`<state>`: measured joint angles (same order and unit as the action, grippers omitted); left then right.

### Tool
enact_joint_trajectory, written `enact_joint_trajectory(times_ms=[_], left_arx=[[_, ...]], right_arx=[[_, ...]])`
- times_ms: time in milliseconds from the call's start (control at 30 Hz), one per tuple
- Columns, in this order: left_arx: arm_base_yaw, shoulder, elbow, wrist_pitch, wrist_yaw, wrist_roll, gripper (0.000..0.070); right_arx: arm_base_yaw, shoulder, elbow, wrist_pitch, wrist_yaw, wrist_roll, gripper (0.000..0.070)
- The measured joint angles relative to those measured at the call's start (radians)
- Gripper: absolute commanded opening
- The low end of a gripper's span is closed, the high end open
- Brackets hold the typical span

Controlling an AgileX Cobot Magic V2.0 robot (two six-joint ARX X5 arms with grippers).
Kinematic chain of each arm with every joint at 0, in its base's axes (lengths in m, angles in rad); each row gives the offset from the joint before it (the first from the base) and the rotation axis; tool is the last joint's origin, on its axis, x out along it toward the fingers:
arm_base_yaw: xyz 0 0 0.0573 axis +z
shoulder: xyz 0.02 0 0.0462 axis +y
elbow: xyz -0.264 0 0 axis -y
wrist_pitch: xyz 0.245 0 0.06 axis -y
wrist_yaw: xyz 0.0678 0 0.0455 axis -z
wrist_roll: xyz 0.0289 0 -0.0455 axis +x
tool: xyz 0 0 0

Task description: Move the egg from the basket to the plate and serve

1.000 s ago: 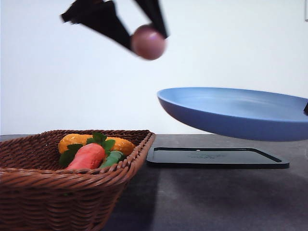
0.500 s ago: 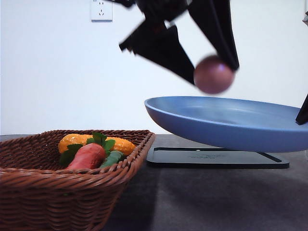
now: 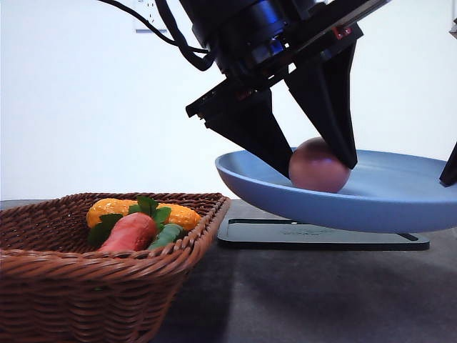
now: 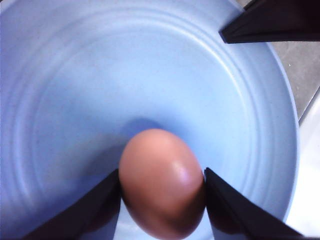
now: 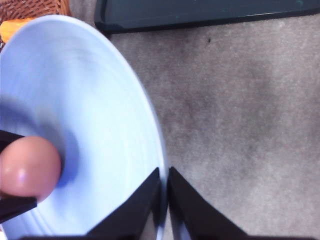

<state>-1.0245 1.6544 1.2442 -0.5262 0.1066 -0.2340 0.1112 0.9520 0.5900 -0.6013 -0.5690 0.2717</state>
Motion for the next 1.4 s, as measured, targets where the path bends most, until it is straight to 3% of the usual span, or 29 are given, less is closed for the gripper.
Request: enact_joint_trajectory(times_ms=[133,200,533,933,1233,1400], left_arx=[[0.000,0.000,0.000,0.000,0.000,0.000,0.0430],[0.000,0.000,0.000,0.000,0.000,0.001,0.0485],[0.001,-0.028,0.000,-0.083,0.000,0.003,0.0491],[0.016,-0.318,0.000,-0.209,0.000,0.006,0.0490],[0.016,-0.554,0.000,-0.278,-0.009,0.006,0.0490],[0.016,-0.664,0.000,-0.327,-0.064,0.006,0.0490]], right_arx=[[0.000,0.000,0.000,-0.025,-0.001,0.000,0.0000],[0.000,0.000,0.000,-0.028,-0.001,0.001,0.0000],[-0.003,0.032,0.000,-0.054,0.000,0.002,0.0000],[-0.130,0.286,0.026,0.030,-0.024,-0.010,0.0000],[-0.172,0.544,0.270,0.049,-0.005,-0.032,0.0000],[-0.172,0.682,0.431,0.048,0.007,-0.033,0.0000]])
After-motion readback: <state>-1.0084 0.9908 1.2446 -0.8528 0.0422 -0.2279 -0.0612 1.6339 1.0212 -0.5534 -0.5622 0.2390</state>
